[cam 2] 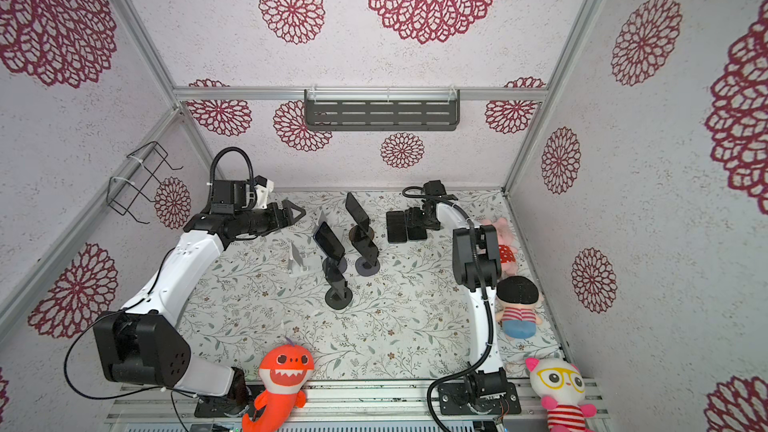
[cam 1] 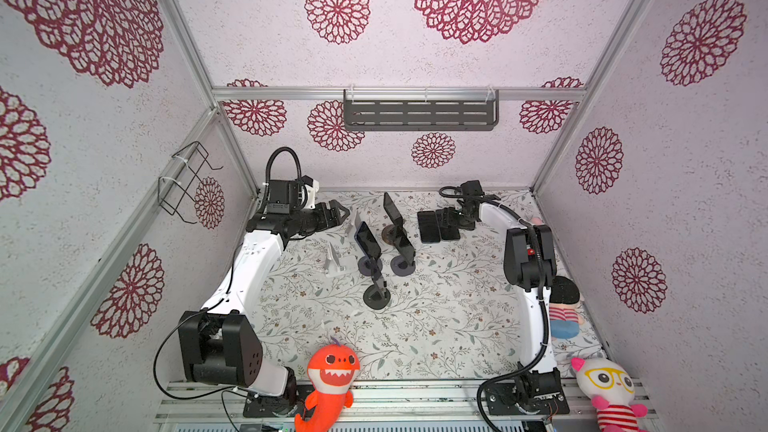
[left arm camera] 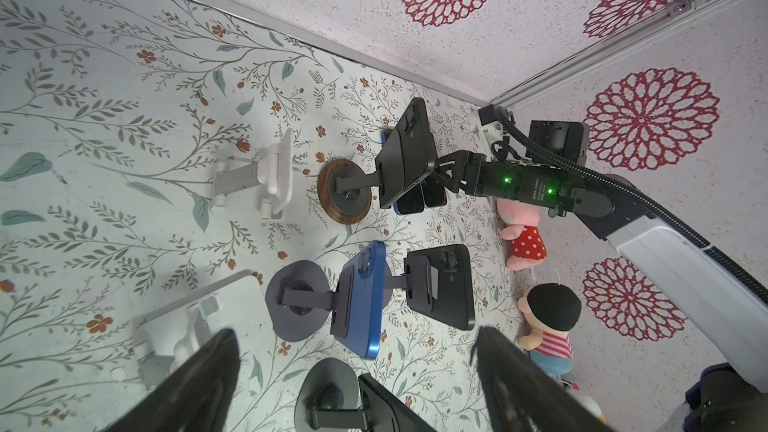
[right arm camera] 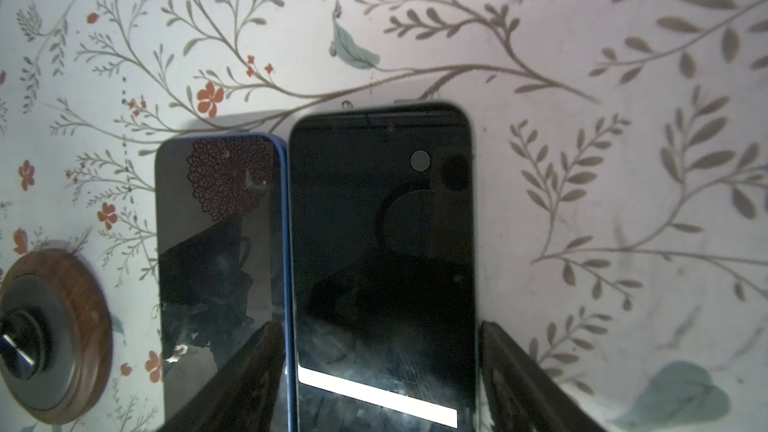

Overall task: Remove the phone from the phone stand
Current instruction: 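Lower the teal phone flat beside the blue-edged phone and open the right gripper, then raise the right gripper while the left gripper reaches the blue phone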

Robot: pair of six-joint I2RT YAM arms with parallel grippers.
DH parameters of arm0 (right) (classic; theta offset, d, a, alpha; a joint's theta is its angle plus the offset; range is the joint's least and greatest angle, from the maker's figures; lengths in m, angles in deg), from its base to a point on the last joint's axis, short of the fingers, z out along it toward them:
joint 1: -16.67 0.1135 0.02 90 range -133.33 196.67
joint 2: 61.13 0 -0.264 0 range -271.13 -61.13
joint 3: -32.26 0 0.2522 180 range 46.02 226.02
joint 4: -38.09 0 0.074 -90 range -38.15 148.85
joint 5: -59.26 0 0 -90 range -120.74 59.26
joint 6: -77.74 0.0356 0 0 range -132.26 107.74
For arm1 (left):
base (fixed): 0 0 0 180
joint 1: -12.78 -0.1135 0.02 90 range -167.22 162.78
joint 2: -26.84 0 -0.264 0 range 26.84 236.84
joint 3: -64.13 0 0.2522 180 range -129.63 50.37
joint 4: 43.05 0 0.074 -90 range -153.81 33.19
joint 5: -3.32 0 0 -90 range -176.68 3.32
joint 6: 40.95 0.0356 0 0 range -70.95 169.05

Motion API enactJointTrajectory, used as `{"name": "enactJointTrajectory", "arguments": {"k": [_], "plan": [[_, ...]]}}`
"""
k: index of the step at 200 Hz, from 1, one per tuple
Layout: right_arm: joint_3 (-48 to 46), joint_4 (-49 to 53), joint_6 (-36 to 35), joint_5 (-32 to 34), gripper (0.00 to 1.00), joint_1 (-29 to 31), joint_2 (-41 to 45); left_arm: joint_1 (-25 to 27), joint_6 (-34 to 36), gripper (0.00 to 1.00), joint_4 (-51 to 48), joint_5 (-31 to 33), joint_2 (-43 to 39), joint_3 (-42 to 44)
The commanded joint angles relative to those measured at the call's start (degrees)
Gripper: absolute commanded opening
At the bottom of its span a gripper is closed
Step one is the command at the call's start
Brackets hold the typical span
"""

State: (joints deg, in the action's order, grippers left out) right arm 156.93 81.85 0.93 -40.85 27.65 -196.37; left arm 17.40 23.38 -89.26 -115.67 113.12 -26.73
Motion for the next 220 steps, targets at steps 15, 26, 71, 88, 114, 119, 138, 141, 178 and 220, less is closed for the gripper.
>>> {"name": "enactJointTrajectory", "arguments": {"k": [15, 26, 71, 88, 114, 119, 138, 141, 178, 220], "plan": [[-3.55, -0.60, 1.28, 1.75, 0.82, -0.61, 8.64, 0.69, 1.69, 0.93, -0.78, 0.87, 0.38, -1.65], [-6.21, -2.77, 2.34, -0.37, 0.84, -0.70, 10.98, 0.88, 1.85, 0.93, -0.81, 0.88, 0.48, -1.67], [-17.24, -5.56, 1.21, -1.07, 0.91, -0.70, 21.72, 3.08, 4.31, 0.93, -2.01, 1.65, 0.99, -2.07], [-21.77, -5.63, -0.10, -1.41, 0.93, -0.74, 25.94, 4.02, 7.35, 0.93, -5.12, 1.33, 1.73, -3.66], [-31.57, -8.75, -1.14, -4.00, 0.93, -0.71, 34.26, 4.53, 9.89, 0.92, -7.16, 2.01, 2.16, -4.64], [-33.38, -9.25, -1.23, -4.33, 0.93, -0.70, 35.81, 4.72, 10.26, 0.92, -7.25, 1.97, 2.28, -4.64], [-38.95, -8.89, -2.23, -4.55, 0.94, -0.75, 41.37, 5.51, 11.87, 0.91, -8.26, 0.97, 3.05, -4.90], [-39.76, -8.68, -2.41, -4.57, 0.94, -0.77, 41.97, 5.61, 12.14, 0.91, -8.27, 0.56, 3.21, -4.90], [-47.91, -10.13, -0.27, -7.97, 0.94, -0.97, 49.18, 6.66, 13.92, 0.84, -10.19, -2.05, 5.47, -5.58], [-50.79, -12.73, 2.57, -3.35, 0.93, -0.96, 50.48, 9.12, 15.47, 0.75, -12.43, -0.39, 8.13, -6.08]]}}
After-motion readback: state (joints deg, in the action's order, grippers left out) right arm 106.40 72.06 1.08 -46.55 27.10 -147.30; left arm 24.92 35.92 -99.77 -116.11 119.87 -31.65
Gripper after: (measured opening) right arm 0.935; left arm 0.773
